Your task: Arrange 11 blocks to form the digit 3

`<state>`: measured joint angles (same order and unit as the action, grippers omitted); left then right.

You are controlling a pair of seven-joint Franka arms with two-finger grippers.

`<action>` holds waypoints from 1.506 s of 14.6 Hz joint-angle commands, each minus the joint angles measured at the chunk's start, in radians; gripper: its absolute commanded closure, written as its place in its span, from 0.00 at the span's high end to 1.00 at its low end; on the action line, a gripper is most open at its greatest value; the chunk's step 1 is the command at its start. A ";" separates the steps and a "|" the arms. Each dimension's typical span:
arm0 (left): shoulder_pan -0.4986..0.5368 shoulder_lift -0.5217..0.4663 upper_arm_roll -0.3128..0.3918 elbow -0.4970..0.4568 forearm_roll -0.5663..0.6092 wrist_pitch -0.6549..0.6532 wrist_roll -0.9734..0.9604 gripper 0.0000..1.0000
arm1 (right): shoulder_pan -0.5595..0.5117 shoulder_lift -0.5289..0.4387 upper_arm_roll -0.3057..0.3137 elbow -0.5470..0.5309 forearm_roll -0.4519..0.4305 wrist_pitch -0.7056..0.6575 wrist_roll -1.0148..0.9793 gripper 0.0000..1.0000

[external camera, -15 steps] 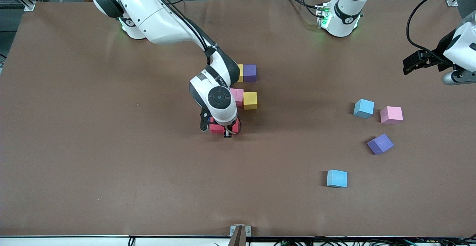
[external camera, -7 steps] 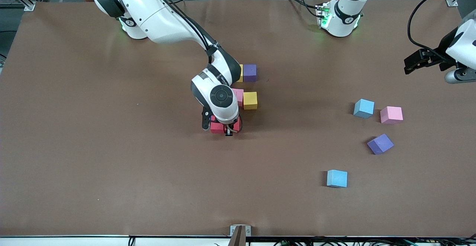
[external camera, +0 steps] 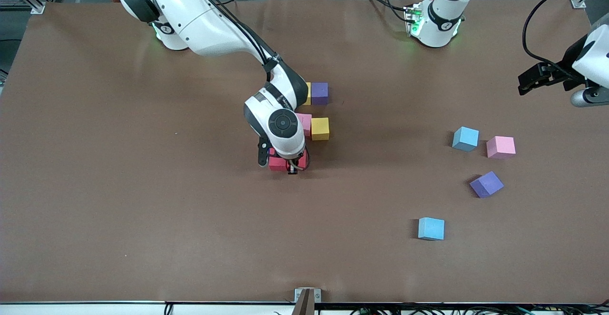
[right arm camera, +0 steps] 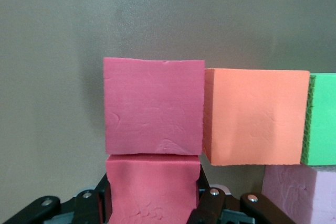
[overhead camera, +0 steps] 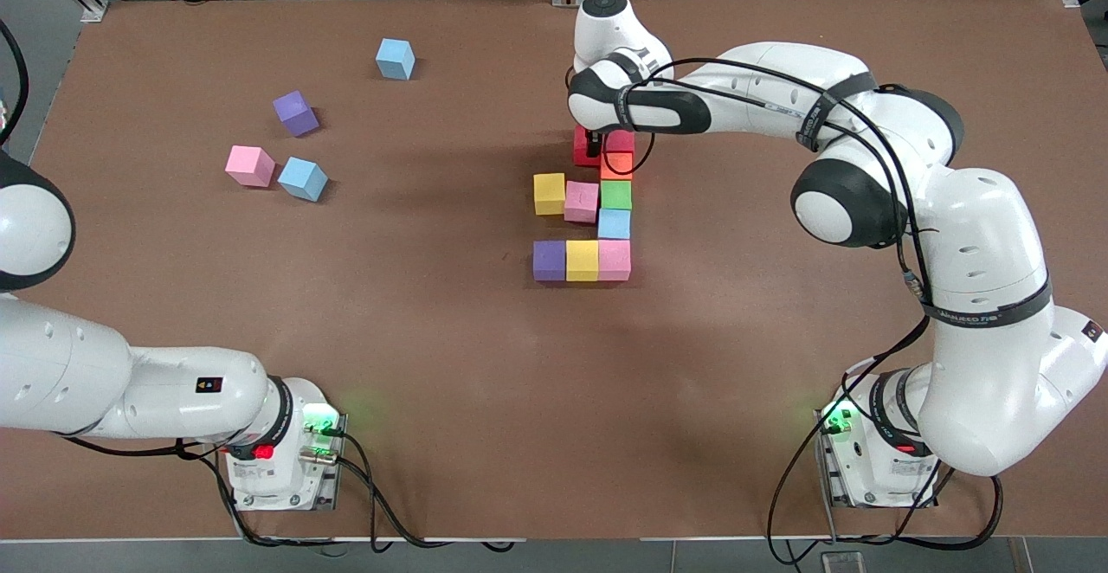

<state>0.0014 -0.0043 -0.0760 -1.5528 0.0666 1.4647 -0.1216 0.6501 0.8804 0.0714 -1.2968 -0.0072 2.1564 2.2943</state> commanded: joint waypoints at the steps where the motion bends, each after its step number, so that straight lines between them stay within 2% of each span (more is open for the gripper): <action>1: 0.005 -0.005 -0.001 0.007 -0.008 -0.006 0.002 1.00 | 0.006 -0.040 -0.009 -0.055 -0.023 0.013 0.030 0.00; 12: 0.002 -0.003 -0.001 0.005 -0.007 -0.006 0.003 1.00 | 0.005 -0.041 -0.015 -0.065 -0.023 0.010 0.031 0.01; 15: -0.003 -0.002 -0.001 0.005 -0.007 -0.006 0.000 1.00 | 0.003 -0.040 -0.015 -0.065 -0.023 0.013 0.031 0.05; 18: -0.006 -0.002 -0.002 0.005 -0.005 -0.006 0.002 1.00 | 0.002 -0.040 -0.015 -0.065 -0.023 0.011 0.030 0.23; 19: -0.006 -0.003 -0.002 0.005 -0.005 -0.006 0.003 1.00 | -0.001 -0.040 -0.015 -0.064 -0.023 0.010 0.030 0.38; 20: -0.006 -0.002 -0.002 0.005 -0.005 -0.006 0.005 1.00 | -0.001 -0.040 -0.015 -0.064 -0.023 0.010 0.030 0.60; 21: -0.004 -0.003 -0.002 0.005 -0.005 -0.006 0.005 1.00 | -0.001 -0.040 -0.015 -0.064 -0.023 0.010 0.033 0.88; 22: -0.004 -0.003 -0.002 0.005 -0.005 -0.006 0.010 1.00 | 0.000 -0.040 -0.015 -0.064 -0.023 0.007 0.033 1.00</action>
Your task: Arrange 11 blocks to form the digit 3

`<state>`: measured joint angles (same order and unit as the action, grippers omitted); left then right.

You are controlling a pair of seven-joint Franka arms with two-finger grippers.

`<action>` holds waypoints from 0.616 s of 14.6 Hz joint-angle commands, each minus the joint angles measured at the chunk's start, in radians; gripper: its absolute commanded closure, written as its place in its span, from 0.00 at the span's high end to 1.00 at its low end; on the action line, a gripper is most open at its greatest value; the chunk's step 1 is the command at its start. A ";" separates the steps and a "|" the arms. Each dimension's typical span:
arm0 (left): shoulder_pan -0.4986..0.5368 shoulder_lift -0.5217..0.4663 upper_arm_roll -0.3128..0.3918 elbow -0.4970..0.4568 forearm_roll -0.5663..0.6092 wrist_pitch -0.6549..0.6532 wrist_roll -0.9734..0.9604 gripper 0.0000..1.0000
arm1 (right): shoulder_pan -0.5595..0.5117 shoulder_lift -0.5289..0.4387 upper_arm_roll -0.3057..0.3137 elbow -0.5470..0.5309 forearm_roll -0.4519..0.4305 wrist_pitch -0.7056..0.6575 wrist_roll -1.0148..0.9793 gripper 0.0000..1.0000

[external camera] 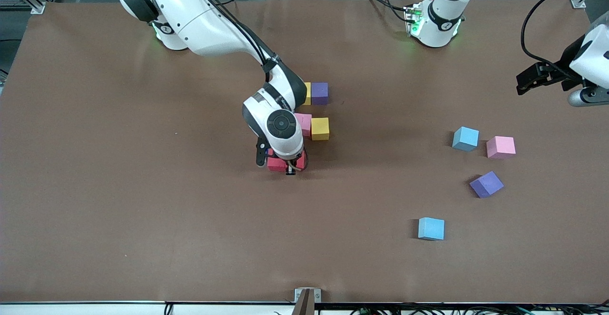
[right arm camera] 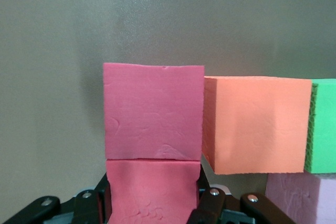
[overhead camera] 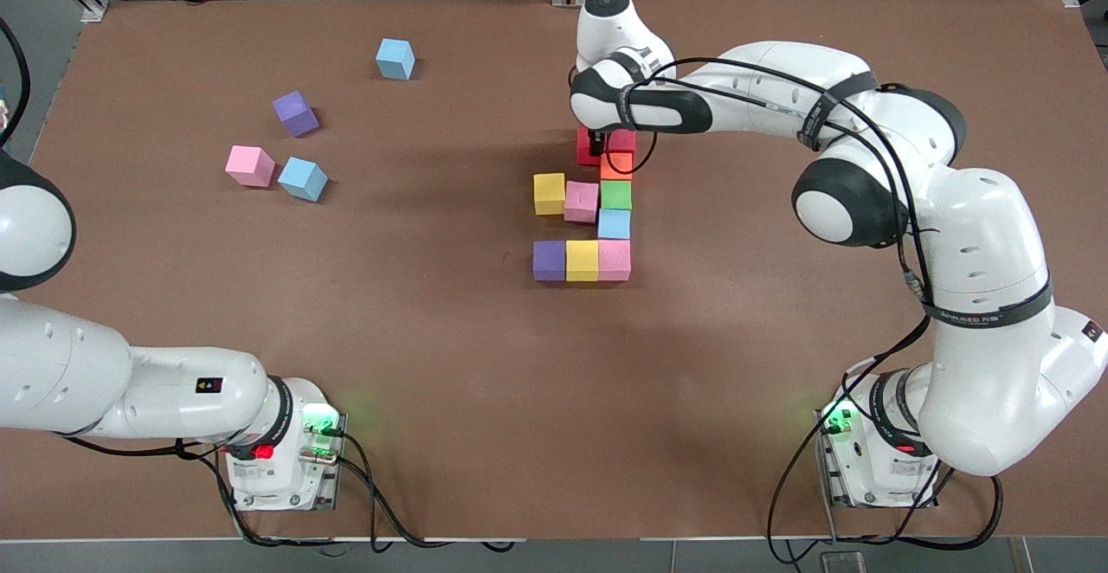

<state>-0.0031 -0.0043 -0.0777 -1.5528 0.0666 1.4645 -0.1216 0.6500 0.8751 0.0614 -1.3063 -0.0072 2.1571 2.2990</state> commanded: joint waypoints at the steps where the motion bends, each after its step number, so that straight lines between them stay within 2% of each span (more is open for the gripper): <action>1: 0.000 -0.003 -0.002 0.005 -0.007 -0.006 0.013 1.00 | 0.000 -0.034 -0.005 -0.054 -0.023 0.004 0.028 1.00; 9: 0.012 -0.002 0.001 0.008 -0.010 -0.006 0.020 1.00 | 0.003 -0.036 -0.005 -0.044 -0.023 0.003 0.031 1.00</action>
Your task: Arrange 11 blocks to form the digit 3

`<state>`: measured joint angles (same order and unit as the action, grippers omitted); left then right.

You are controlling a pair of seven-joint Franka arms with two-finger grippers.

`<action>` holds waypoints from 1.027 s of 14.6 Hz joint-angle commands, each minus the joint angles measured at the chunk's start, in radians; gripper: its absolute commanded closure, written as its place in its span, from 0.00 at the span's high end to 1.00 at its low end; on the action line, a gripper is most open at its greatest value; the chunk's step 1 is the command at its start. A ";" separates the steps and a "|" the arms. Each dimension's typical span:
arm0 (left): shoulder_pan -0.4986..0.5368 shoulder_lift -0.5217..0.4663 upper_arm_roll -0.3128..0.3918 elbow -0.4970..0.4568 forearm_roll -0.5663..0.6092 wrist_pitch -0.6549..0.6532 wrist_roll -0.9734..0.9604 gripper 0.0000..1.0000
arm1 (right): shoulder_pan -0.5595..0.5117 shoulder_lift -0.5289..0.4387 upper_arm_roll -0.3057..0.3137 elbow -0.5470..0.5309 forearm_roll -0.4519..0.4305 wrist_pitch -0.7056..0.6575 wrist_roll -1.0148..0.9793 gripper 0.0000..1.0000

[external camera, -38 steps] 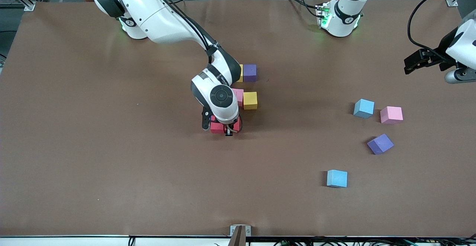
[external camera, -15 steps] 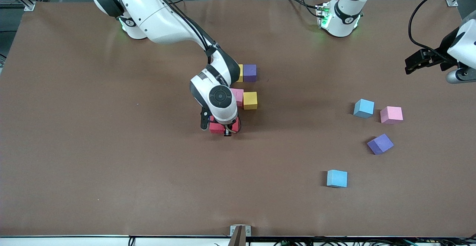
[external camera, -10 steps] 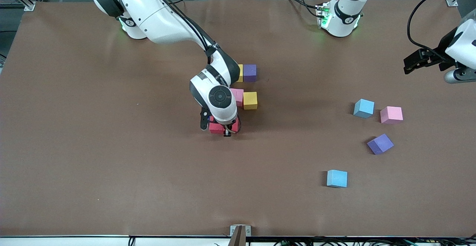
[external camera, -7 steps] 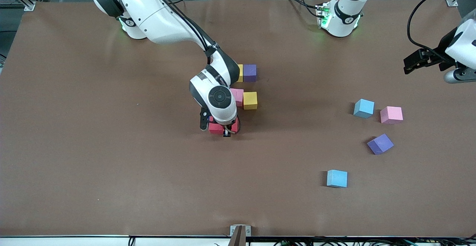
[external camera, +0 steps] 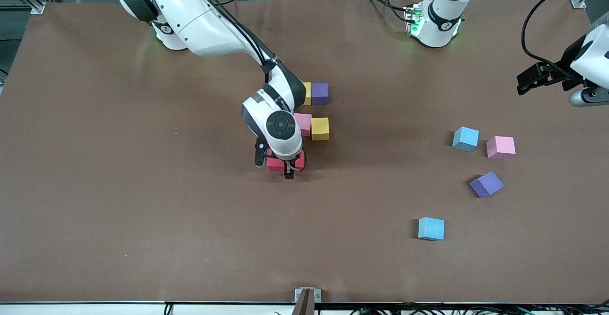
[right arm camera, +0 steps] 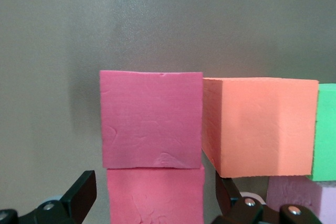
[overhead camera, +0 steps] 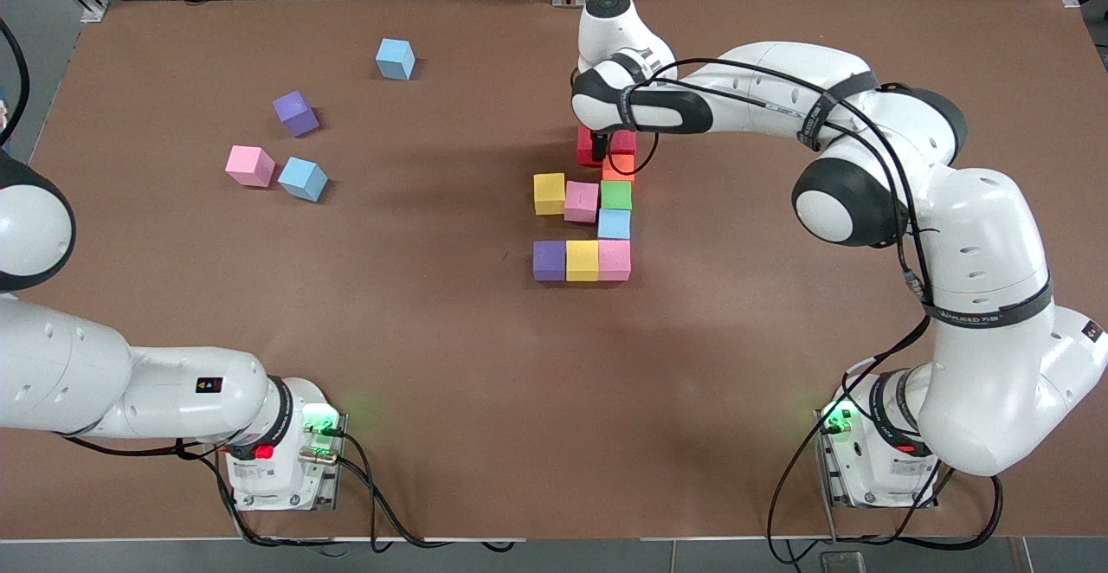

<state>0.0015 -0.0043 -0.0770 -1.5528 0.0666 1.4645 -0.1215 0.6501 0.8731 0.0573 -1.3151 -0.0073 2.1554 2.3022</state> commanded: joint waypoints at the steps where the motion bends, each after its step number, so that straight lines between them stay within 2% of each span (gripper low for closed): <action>1: 0.006 -0.002 0.000 0.007 -0.013 -0.006 0.019 1.00 | 0.003 -0.036 -0.001 -0.033 -0.023 0.004 0.028 1.00; 10: -0.005 0.010 0.000 0.008 -0.013 0.004 0.011 1.00 | -0.027 -0.098 0.004 0.010 -0.010 -0.072 0.013 1.00; 13: -0.009 0.105 -0.001 0.007 -0.014 0.069 0.000 1.00 | -0.062 -0.149 0.010 0.010 -0.007 -0.098 -0.139 1.00; 15: -0.011 0.190 -0.001 0.007 -0.014 0.173 0.003 1.00 | -0.110 -0.187 0.010 0.005 -0.005 -0.170 -0.297 1.00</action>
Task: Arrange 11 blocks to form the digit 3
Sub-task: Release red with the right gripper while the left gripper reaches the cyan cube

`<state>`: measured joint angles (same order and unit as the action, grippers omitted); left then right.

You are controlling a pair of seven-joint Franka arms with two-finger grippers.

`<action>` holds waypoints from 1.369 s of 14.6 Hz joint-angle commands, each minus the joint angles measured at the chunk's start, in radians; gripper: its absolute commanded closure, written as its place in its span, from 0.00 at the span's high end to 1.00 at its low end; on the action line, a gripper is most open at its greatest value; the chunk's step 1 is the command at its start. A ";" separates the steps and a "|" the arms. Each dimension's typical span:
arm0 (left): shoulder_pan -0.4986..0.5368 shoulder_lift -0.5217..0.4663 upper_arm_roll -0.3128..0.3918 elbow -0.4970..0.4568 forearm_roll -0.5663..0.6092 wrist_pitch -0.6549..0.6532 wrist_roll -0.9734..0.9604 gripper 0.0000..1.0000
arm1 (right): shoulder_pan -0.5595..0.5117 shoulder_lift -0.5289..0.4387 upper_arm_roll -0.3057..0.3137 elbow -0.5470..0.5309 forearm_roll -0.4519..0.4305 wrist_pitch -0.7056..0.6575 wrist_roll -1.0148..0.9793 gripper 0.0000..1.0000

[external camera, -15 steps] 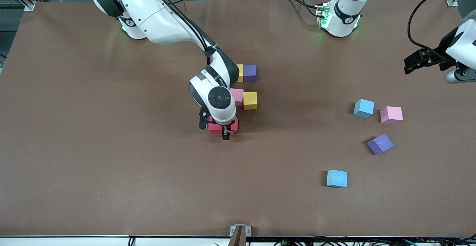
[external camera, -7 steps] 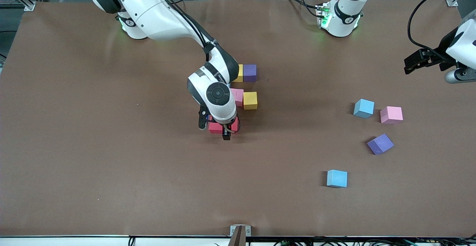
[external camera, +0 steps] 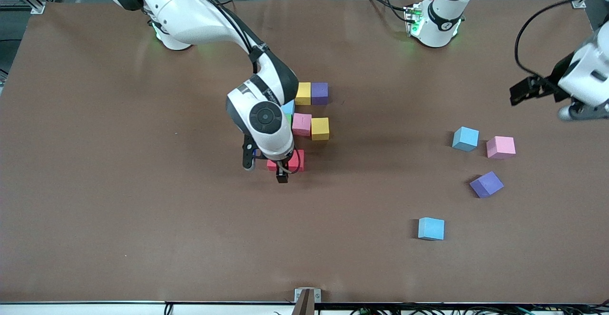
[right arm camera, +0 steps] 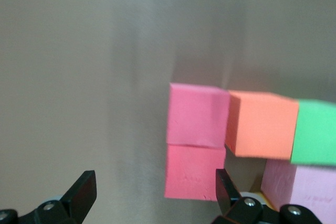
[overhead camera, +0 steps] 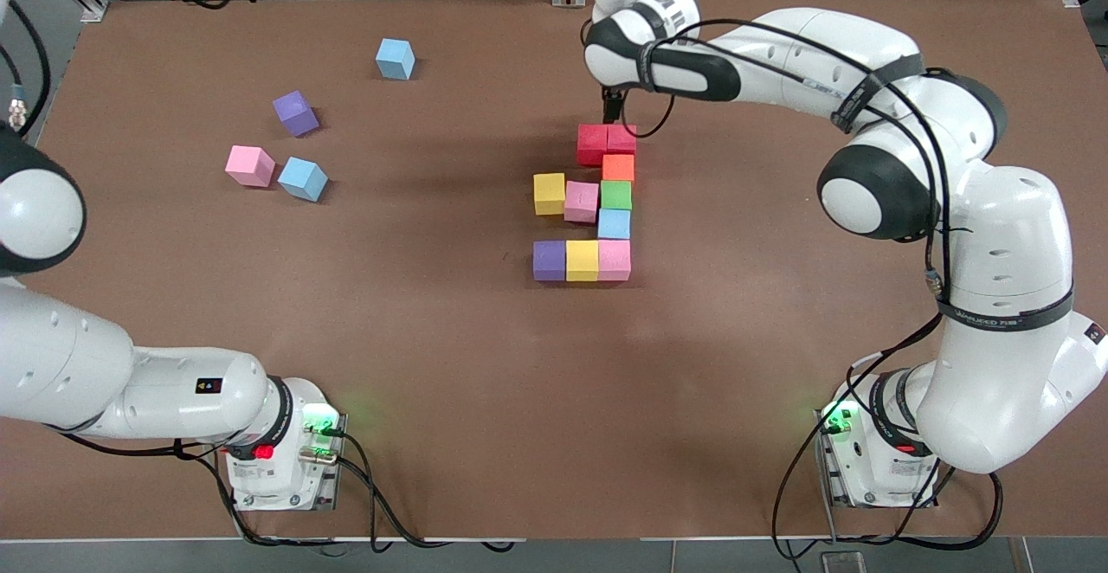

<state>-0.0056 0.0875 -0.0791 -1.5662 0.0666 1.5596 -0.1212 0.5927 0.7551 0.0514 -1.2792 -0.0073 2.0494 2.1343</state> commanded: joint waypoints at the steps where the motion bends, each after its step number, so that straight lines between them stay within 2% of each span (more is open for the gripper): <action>1: -0.011 0.148 -0.001 0.020 -0.014 0.138 0.009 1.00 | -0.079 -0.092 0.016 -0.032 -0.005 -0.087 -0.210 1.00; 4: -0.054 0.277 -0.024 0.041 -0.004 0.273 0.017 1.00 | -0.155 -0.160 0.016 -0.061 -0.005 -0.162 -0.460 1.00; 8: -0.085 0.507 -0.021 0.230 -0.002 0.328 0.018 1.00 | -0.258 -0.253 0.015 -0.172 -0.007 -0.169 -0.779 1.00; 10: -0.086 0.584 -0.015 0.279 -0.001 0.420 0.028 1.00 | -0.321 -0.314 0.015 -0.247 -0.007 -0.169 -0.980 1.00; 15: -0.083 0.690 -0.014 0.305 -0.007 0.608 0.028 1.00 | -0.474 -0.433 0.008 -0.266 -0.016 -0.339 -1.547 1.00; 18: -0.085 0.759 -0.021 0.359 -0.008 0.615 0.032 1.00 | -0.579 -0.479 0.007 -0.259 -0.022 -0.385 -1.876 1.00; 20: -0.085 0.784 -0.022 0.370 -0.008 0.626 0.040 1.00 | -0.643 -0.493 0.007 -0.237 -0.022 -0.417 -2.016 1.00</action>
<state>-0.0870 0.8264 -0.1009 -1.2524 0.0666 2.1812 -0.1063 0.0108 0.3042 0.0402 -1.4876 -0.0153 1.6467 0.2460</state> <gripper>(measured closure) 0.000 0.000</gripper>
